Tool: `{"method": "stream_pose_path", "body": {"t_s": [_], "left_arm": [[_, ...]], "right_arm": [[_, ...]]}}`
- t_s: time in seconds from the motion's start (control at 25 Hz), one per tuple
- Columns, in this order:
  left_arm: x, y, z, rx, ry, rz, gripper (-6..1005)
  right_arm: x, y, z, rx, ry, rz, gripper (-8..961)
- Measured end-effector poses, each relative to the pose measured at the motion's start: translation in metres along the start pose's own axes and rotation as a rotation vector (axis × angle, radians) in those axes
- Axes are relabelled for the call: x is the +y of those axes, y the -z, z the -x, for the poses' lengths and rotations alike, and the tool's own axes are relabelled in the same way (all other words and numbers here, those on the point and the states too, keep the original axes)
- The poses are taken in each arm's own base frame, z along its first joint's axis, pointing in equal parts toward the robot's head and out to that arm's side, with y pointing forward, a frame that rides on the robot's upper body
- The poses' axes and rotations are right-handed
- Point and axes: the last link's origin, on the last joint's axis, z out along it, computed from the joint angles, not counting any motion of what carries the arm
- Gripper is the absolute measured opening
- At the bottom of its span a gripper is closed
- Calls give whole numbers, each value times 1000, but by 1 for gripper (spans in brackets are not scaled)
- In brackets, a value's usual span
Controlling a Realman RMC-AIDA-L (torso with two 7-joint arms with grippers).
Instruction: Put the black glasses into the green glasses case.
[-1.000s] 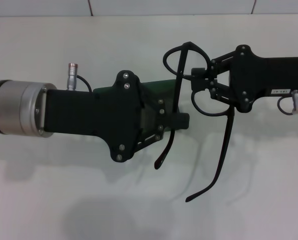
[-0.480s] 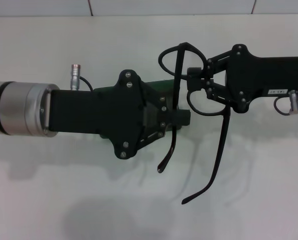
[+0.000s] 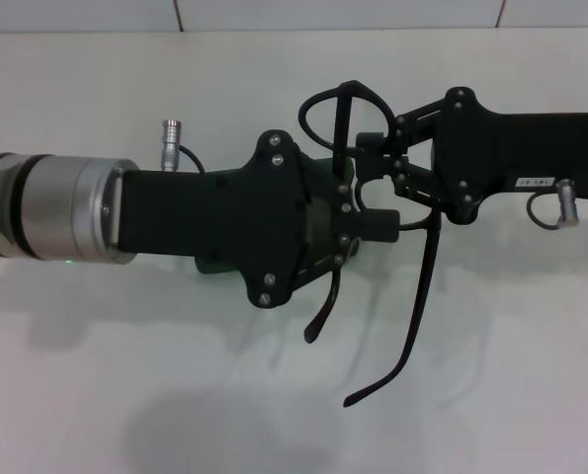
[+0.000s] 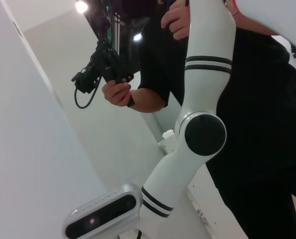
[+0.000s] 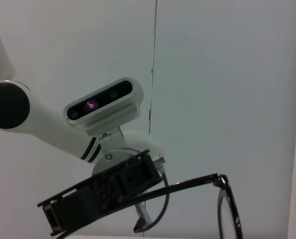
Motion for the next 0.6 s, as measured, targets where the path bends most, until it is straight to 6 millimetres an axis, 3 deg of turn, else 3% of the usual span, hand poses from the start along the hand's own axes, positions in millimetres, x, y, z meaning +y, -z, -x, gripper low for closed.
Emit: {"method": "stream_pose_path", "body": {"t_s": [0.6], "left_arm": [[-7, -10, -3, 57, -1, -16, 0]], "right_arm": [[-1, -5, 5, -52, -1, -24, 110]]}}
